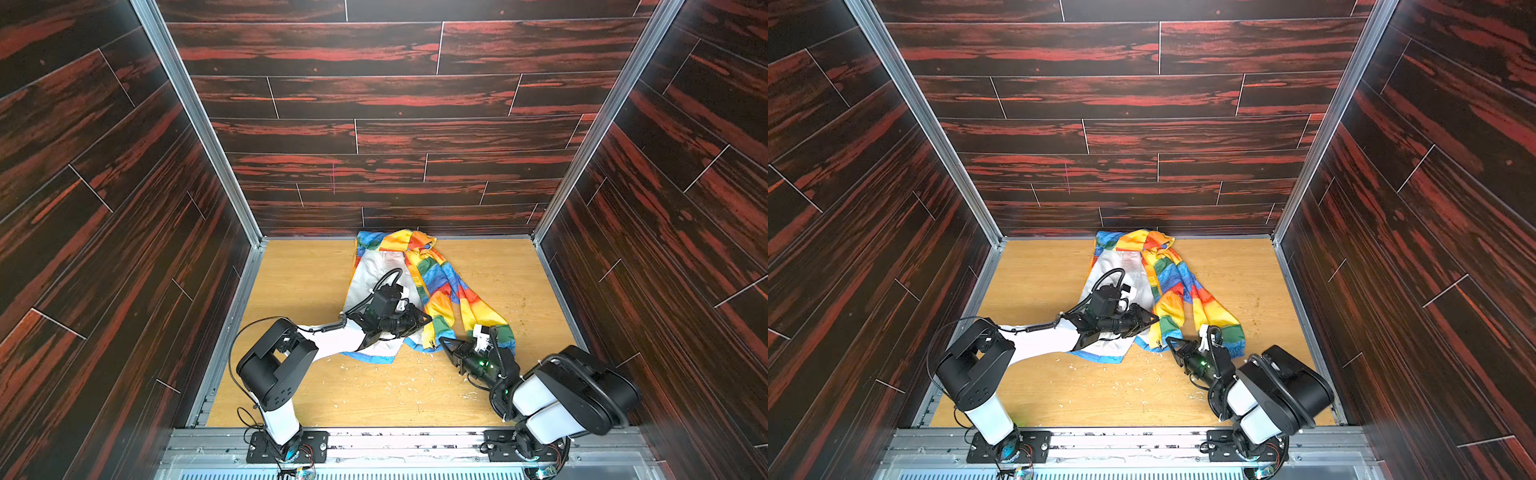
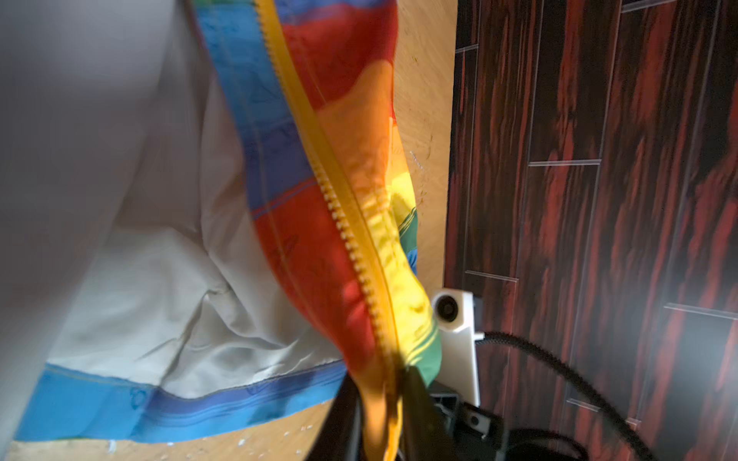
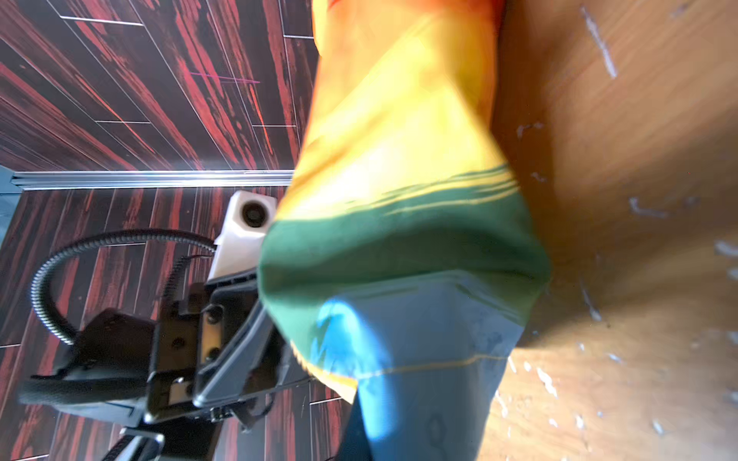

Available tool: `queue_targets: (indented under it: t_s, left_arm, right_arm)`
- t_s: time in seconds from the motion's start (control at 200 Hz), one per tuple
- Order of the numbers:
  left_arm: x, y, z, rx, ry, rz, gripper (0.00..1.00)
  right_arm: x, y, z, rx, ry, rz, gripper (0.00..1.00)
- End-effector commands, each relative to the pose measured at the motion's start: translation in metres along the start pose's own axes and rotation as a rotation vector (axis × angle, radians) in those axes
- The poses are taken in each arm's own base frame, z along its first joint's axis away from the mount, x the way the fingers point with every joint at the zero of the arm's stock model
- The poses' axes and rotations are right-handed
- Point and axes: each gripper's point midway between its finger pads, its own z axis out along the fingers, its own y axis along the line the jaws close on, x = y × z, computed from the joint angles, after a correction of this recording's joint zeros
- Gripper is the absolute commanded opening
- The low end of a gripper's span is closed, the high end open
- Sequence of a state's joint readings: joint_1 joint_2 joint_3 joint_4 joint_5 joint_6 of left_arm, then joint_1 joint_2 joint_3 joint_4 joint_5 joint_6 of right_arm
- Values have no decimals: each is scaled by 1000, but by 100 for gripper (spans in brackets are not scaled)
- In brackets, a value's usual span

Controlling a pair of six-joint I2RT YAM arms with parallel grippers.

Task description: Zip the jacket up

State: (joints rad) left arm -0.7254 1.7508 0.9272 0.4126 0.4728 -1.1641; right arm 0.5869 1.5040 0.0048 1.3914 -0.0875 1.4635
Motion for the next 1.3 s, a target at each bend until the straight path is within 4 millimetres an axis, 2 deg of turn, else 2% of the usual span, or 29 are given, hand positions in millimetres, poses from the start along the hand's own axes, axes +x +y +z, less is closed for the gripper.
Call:
queue_targets:
  t_s: [0.0,0.08,0.095,0.326,0.391,0.631,0.671,0.731,0.751,0.756,0.761,0.801,0.842,0.977,1.092,1.212,1.297]
  left_arm:
    - [-3,-26,-7,126,-19,21,45]
    - [-2,-34,-8,195,-22,9,49]
    - [0,-25,-3,186,-13,-9,50]
    - [2,-33,2,319,-2,-58,47]
    - [1,-35,3,335,-1,-60,40]
    - [-1,-46,4,363,10,-46,1]
    - [-1,-48,3,364,13,-42,0]
    - [-1,-49,2,357,16,-31,0]
    - [0,-50,2,354,20,-23,0]
    - [1,-50,2,352,20,-23,0]
    - [1,-50,2,351,21,-21,0]
    - [1,-51,1,342,23,-5,0]
    - [2,-51,1,323,29,10,0]
    - [2,-56,-1,285,39,53,0]
    - [-1,-63,-3,267,37,84,0]
    - [-4,-69,-1,253,41,102,0]
    - [-7,-71,0,252,37,109,0]
  right_arm:
    - [-1,5,1,9,2,-22,0]
    - [-1,9,2,17,9,-37,0]
    - [-1,11,2,18,9,-42,0]
    - [-3,21,-1,55,5,-93,0]
    - [-3,22,-2,56,4,-98,0]
    - [-3,19,-7,66,-2,-99,0]
    - [-3,22,-8,61,-3,-114,12]
    - [-3,21,-8,77,1,-139,37]
    - [-3,23,-8,77,4,-155,49]
    - [-3,24,-8,78,5,-163,56]
    - [-3,24,-8,78,5,-163,56]
    - [-3,28,-7,86,9,-194,81]
    - [-4,30,-6,107,18,-232,98]
    - [-8,47,-8,143,17,-338,99]
    - [-25,47,-20,227,-69,-362,98]
    - [-32,62,-34,135,-152,-411,98]
    - [-38,63,-48,83,-220,-381,99]
